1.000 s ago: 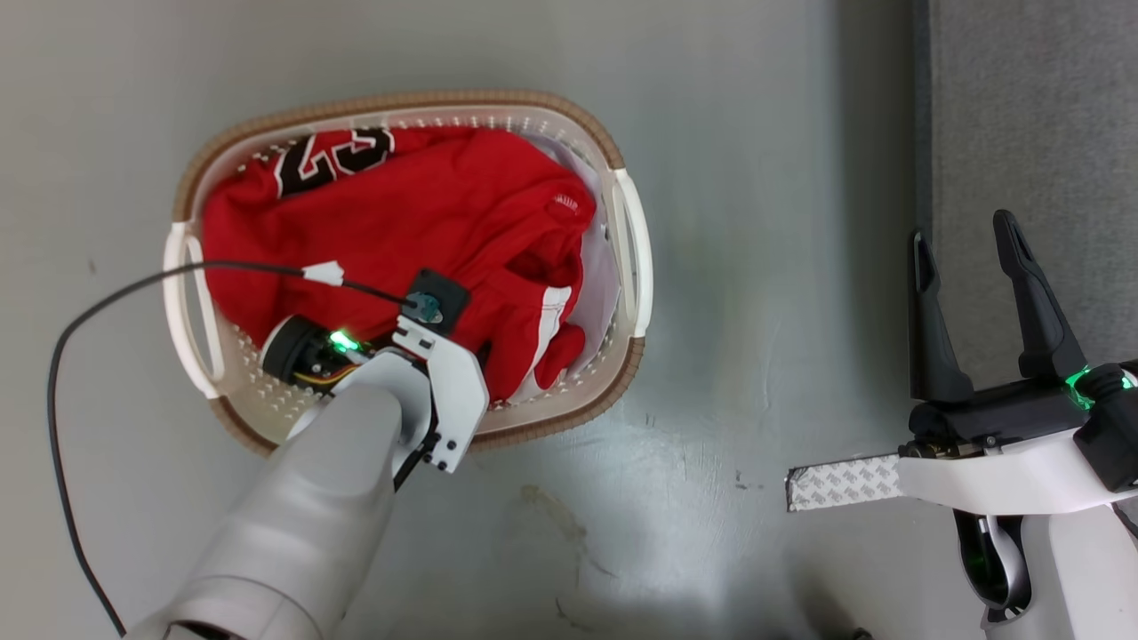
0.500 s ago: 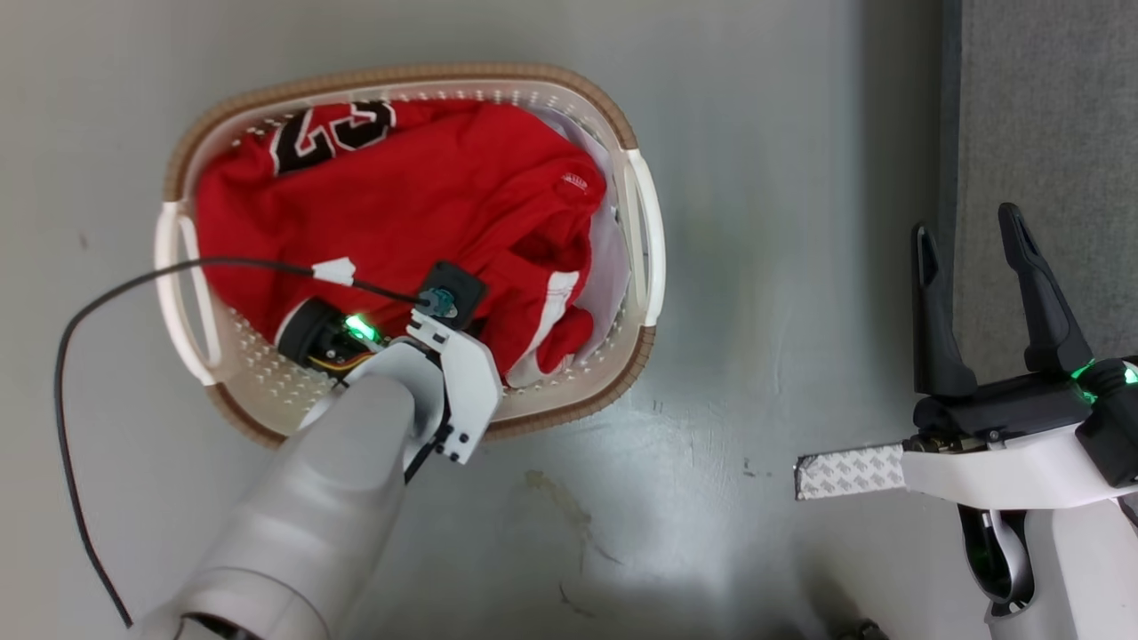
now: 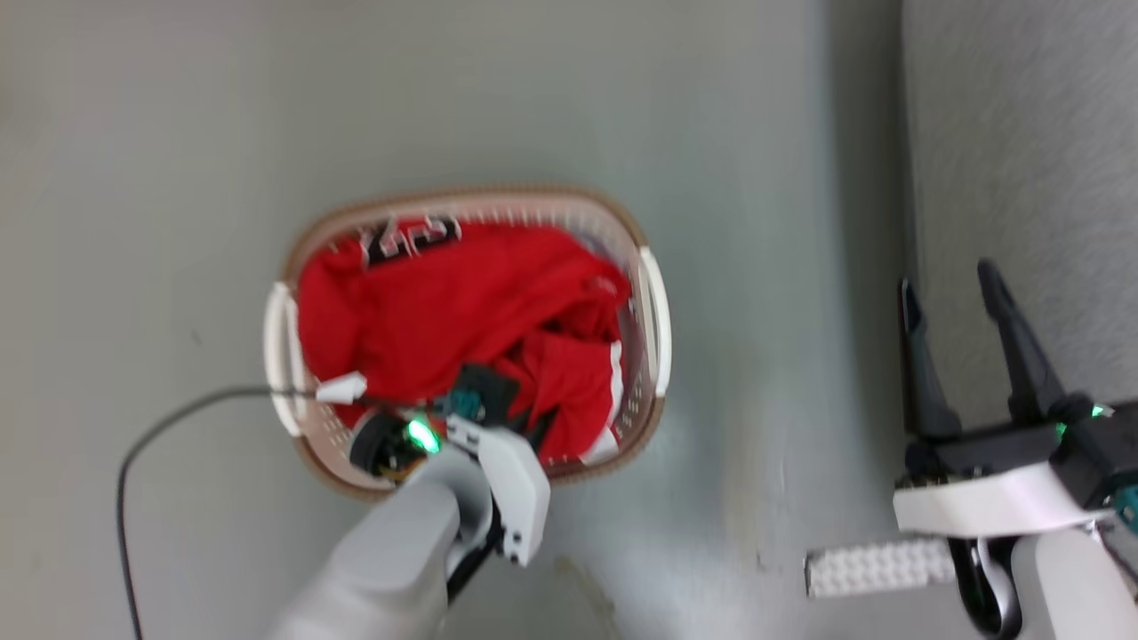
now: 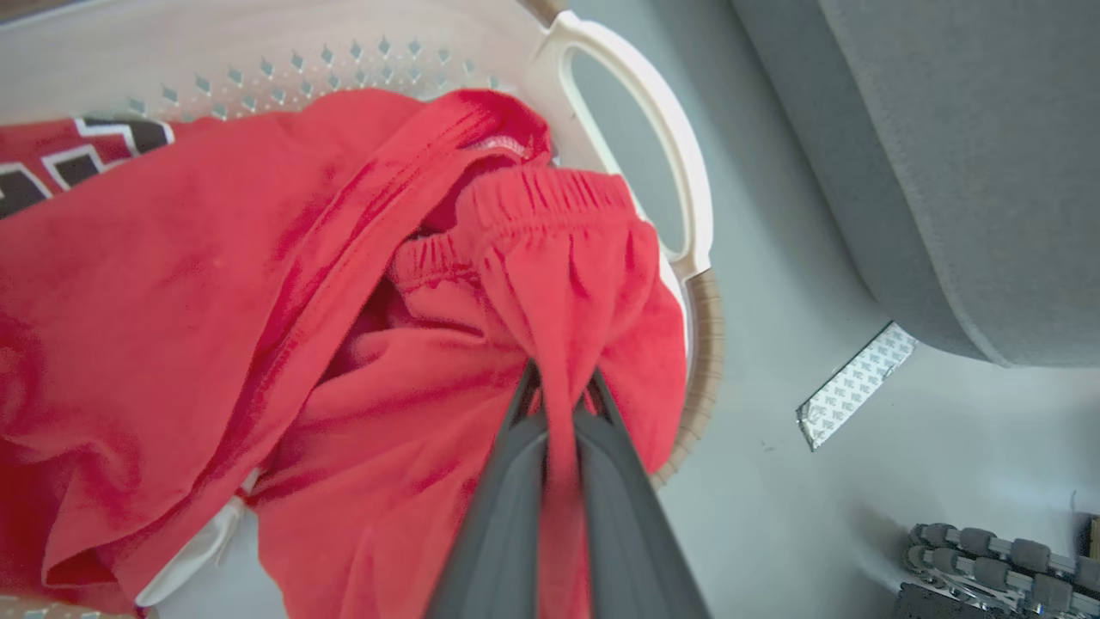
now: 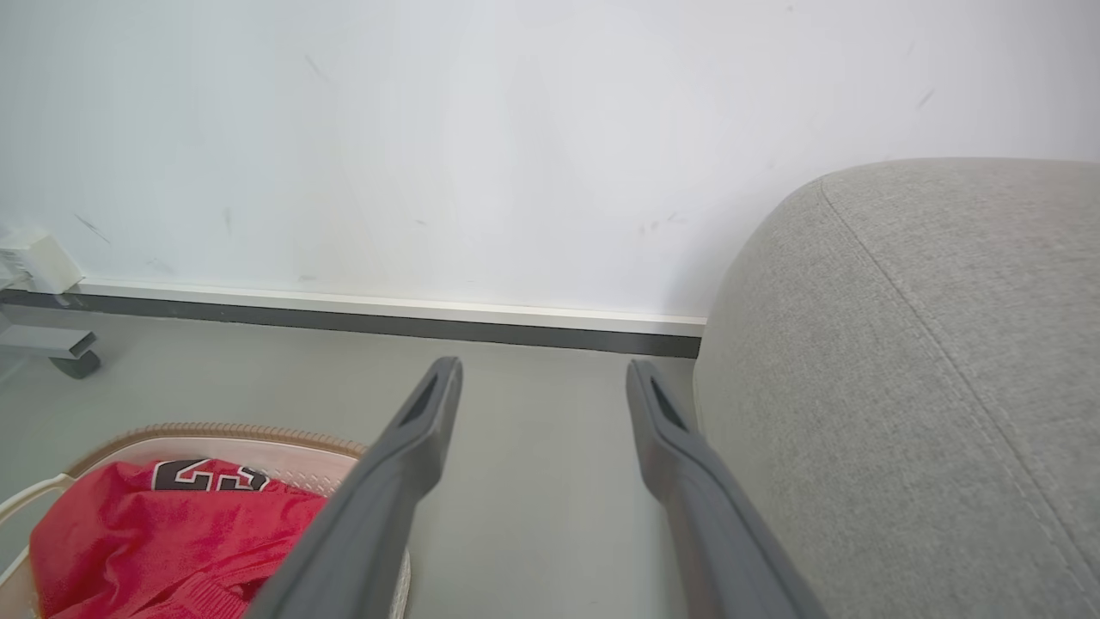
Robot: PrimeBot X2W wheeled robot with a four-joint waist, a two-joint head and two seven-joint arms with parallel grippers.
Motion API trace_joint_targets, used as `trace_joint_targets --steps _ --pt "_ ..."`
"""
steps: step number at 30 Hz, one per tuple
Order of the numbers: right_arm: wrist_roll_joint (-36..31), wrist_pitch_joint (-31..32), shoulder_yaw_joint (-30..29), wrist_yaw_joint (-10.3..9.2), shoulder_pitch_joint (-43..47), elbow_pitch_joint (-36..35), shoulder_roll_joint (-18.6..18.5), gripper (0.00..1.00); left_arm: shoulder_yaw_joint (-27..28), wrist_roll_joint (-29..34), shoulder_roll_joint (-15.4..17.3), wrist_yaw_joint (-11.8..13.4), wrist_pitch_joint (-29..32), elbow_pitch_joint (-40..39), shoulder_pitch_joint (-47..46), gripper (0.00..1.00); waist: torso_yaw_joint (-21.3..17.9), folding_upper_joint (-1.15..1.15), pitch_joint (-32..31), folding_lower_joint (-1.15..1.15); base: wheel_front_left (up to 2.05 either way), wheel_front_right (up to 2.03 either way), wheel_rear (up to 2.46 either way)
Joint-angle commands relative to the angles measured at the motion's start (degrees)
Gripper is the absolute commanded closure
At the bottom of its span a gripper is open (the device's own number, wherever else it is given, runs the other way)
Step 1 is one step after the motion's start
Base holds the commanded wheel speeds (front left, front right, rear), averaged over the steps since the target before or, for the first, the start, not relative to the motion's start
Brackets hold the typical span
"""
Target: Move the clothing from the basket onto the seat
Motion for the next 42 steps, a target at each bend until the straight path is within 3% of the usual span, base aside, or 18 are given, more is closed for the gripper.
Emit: trace_joint_targets --steps 1,8,15,33,42 --pt "0.11 0.04 -0.18 -0.14 1.49 0.55 -0.05 0.00 -0.55 -1.34 0.59 0.06 -0.82 -0.48 1.68 1.00 1.21 0.00 -6.30 0.00 0.00 0.00 0.00" --pt "-0.86 0.04 -1.99 -0.14 7.14 2.47 -0.05 0.00 -1.80 -7.10 1.53 0.06 -4.11 -3.75 6.61 1.00 3.53 0.00 -16.78 0.00 0.00 0.00 0.00" --pt "-1.79 0.04 -3.36 -0.14 11.46 3.00 -0.16 0.00 1.37 -9.21 3.26 0.73 -5.72 -7.74 10.39 1.00 5.23 0.00 -24.15 0.00 0.00 0.00 0.00" --pt "-2.61 0.04 -1.37 -0.14 19.27 3.28 -2.54 0.00 19.05 -1.84 10.41 10.54 -5.69 -36.40 29.43 1.00 4.54 0.00 -36.13 0.00 0.00 0.00 0.00" --pt "-2.89 0.05 0.04 -0.14 22.24 4.20 -4.85 0.00 24.97 2.26 11.75 11.41 -5.68 -42.42 36.67 1.00 3.44 0.00 -39.75 0.00 0.00 0.00 0.00"
